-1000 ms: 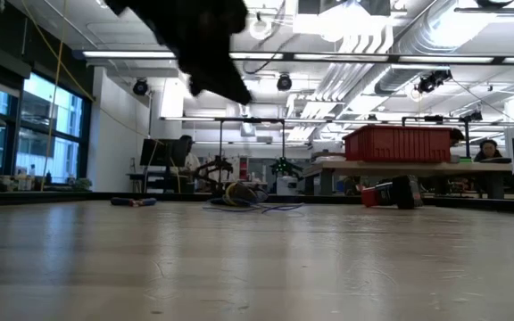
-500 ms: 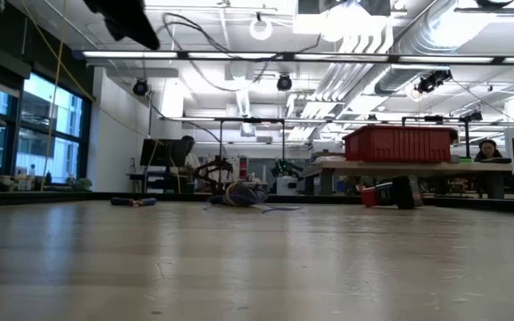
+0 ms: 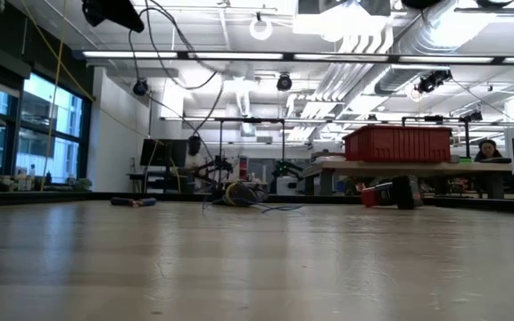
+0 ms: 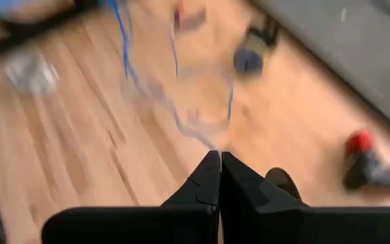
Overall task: Coil cords
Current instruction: Uncoil the blue wire from the black spool
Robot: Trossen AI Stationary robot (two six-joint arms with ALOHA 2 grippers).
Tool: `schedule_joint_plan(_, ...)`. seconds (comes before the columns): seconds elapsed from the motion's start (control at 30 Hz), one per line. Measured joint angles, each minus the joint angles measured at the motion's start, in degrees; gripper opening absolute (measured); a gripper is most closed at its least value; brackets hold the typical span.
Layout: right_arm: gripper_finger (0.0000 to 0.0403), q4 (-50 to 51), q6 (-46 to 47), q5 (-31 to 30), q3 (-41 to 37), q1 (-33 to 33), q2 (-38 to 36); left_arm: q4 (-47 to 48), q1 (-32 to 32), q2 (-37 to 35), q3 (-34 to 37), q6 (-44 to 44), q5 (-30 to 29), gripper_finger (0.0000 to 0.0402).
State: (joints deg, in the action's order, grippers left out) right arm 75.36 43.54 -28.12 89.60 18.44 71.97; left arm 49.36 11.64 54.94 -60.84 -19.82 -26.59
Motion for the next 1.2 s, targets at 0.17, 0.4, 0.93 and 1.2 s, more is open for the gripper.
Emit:
schedule_joint_plan(0.17,0.0,-11.99,7.14,8.32,-20.51,0.0,0.09,-0.09,0.0,0.24,0.02,-0.08,0.02,0.0)
schedule_joint_plan(0.4,0.0,-40.82,20.1,17.9,-44.81,0.0,0.13,-3.88,0.0,0.24,0.02,-0.04,0.0,0.0)
schedule_joint_plan(0.93,0.01,-39.82,11.1,27.62,-47.29,0.9,0.09,-7.26,-0.02,0.24,0.02,-0.06,-0.15,0.0)
schedule_joint_plan(1.2,0.0196,-34.73,-3.67,19.48,-36.84,-1.34,0.7,-7.27,-0.02,0.7,0.02,-0.61,-2.19,0.0)
